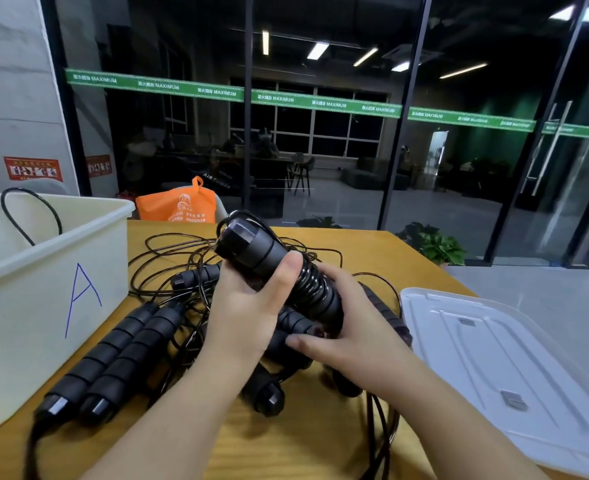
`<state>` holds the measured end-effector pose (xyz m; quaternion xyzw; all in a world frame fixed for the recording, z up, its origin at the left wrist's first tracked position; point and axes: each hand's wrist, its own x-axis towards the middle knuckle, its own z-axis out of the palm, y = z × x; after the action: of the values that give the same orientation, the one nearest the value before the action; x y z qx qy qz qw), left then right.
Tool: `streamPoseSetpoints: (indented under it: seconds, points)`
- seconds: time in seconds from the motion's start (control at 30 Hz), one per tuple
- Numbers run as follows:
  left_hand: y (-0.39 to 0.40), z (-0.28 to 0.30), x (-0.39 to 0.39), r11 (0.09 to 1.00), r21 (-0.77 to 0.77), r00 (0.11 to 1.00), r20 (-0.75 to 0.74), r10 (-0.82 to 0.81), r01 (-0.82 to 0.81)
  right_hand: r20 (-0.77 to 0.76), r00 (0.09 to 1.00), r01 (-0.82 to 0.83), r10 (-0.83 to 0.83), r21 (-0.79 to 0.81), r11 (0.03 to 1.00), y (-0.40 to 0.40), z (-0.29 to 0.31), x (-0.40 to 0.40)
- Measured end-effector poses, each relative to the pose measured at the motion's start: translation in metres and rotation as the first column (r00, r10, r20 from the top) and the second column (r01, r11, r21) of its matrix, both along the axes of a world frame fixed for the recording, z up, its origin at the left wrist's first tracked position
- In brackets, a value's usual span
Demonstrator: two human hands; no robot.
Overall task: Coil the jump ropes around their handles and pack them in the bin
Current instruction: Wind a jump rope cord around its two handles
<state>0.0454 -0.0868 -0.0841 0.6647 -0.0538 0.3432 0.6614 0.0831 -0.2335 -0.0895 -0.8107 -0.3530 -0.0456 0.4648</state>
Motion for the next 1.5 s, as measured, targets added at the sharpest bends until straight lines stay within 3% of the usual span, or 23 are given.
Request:
streamPoseSetpoints:
  seconds: [0.1, 0.23, 0.37, 0.5, 0.57, 0.67, 0.83, 0.9, 1.03, 1.2, 1.23, 1.3, 1.4, 1.5]
  points:
    - [-0.002, 0.002, -0.002, 0.998, 0.04, 0.999, -0.008, 0.053, -0.053, 0.087, 0.992, 0.098, -0.095, -0.031, 0.995, 0.002, 0.002, -0.003]
    - [-0.004, 0.0, -0.003, 0.989, 0.126, 0.997, 0.006, 0.08, -0.08, 0.05, 0.991, 0.129, -0.127, -0.038, 0.991, 0.0, 0.008, -0.005]
    - [0.0, 0.001, -0.005, 0.968, 0.214, 0.991, 0.004, 0.135, -0.133, -0.128, 0.992, 0.024, -0.021, 0.019, 1.0, -0.001, 0.008, -0.006]
    - [0.01, 0.003, -0.006, 0.928, 0.293, 0.971, 0.011, 0.237, -0.23, -0.352, 0.916, -0.163, 0.192, 0.109, 0.981, -0.006, 0.004, 0.001]
    - [0.009, 0.006, -0.007, 0.93, 0.276, 0.969, 0.025, 0.245, -0.242, -0.448, 0.835, -0.247, 0.319, 0.214, 0.945, -0.006, 0.003, 0.004]
    - [0.007, 0.014, -0.01, 0.942, 0.233, 0.97, 0.07, 0.233, -0.243, -0.553, 0.638, -0.315, 0.535, 0.447, 0.837, -0.005, 0.004, 0.005]
    - [0.008, 0.017, -0.012, 0.999, 0.032, 0.994, 0.109, -0.029, 0.025, -0.541, 0.193, -0.468, 0.818, 0.682, 0.562, -0.006, 0.006, 0.007]
    - [0.009, 0.016, -0.011, 0.995, -0.026, 0.99, 0.098, -0.097, 0.1, -0.534, 0.085, -0.504, 0.841, 0.705, 0.498, -0.003, 0.005, 0.008]
    - [0.011, 0.011, -0.007, 0.984, -0.031, 0.985, 0.01, -0.173, 0.174, -0.58, -0.053, -0.552, 0.813, 0.695, 0.46, -0.003, 0.006, 0.008]
    - [0.007, 0.011, -0.013, 0.902, 0.005, 0.901, -0.051, -0.43, 0.431, -0.607, -0.216, -0.562, 0.765, 0.717, 0.411, -0.009, 0.005, 0.016]
    - [0.005, 0.012, -0.014, 0.903, -0.001, 0.901, -0.06, -0.43, 0.43, -0.605, -0.199, -0.559, 0.771, 0.716, 0.417, -0.009, 0.003, 0.018]
    - [0.004, 0.015, -0.015, 0.942, -0.054, 0.939, -0.079, -0.334, 0.33, -0.604, -0.078, -0.543, 0.793, 0.693, 0.474, -0.009, 0.003, 0.018]
    - [0.001, 0.019, -0.012, 0.985, -0.103, 0.982, -0.12, -0.149, 0.137, -0.64, 0.275, -0.339, 0.718, 0.634, 0.695, -0.009, 0.005, 0.015]
    - [-0.002, 0.019, -0.011, 0.996, -0.091, 0.984, -0.178, -0.003, -0.014, -0.602, 0.653, -0.143, 0.459, 0.497, 0.856, -0.005, 0.006, 0.011]
